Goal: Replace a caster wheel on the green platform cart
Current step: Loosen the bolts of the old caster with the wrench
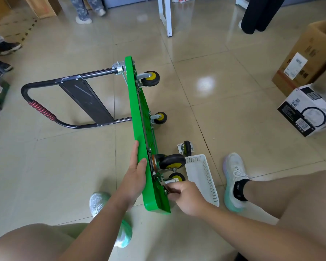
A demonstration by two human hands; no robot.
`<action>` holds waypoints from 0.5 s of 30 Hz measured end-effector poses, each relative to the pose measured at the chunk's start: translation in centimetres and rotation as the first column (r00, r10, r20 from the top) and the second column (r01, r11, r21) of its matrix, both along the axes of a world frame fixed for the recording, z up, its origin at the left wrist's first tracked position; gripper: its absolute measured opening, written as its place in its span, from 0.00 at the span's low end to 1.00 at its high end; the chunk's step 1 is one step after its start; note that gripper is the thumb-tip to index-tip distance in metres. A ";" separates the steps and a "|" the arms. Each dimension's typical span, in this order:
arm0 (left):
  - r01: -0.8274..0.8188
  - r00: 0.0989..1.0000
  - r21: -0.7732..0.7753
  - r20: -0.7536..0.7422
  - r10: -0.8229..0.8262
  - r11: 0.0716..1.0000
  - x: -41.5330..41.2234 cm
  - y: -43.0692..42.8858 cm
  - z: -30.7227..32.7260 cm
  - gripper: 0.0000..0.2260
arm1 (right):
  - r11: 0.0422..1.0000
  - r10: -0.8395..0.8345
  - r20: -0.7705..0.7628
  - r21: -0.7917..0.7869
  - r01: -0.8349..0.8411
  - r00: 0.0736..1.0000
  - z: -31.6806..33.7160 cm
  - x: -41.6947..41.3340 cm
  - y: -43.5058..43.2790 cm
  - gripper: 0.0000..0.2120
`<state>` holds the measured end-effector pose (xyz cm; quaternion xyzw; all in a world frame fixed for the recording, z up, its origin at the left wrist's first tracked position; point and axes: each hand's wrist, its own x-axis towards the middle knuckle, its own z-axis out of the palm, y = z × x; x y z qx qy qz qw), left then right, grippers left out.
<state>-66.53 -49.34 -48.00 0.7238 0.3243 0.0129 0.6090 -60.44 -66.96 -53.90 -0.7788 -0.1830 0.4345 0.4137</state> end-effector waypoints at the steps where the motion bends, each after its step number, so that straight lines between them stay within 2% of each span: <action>1: 0.004 1.000 -0.001 -0.003 -0.004 1.000 0.0 0.0 0.0 0.25 | 1.000 0.010 -0.012 -0.001 -0.010 1.000 0.3 -0.1 -0.6 0.14; 9: 0.011 1.000 0.019 -0.018 -0.011 1.000 0.0 -0.2 0.4 0.25 | 0.999 0.013 -0.307 0.042 0.000 0.952 5.5 -0.2 -1.3 0.06; 15: 0.006 1.000 0.040 -0.020 -0.005 0.999 0.0 -0.2 0.3 0.25 | 0.999 -0.017 -0.346 0.031 0.030 0.938 6.6 -0.2 -0.3 0.08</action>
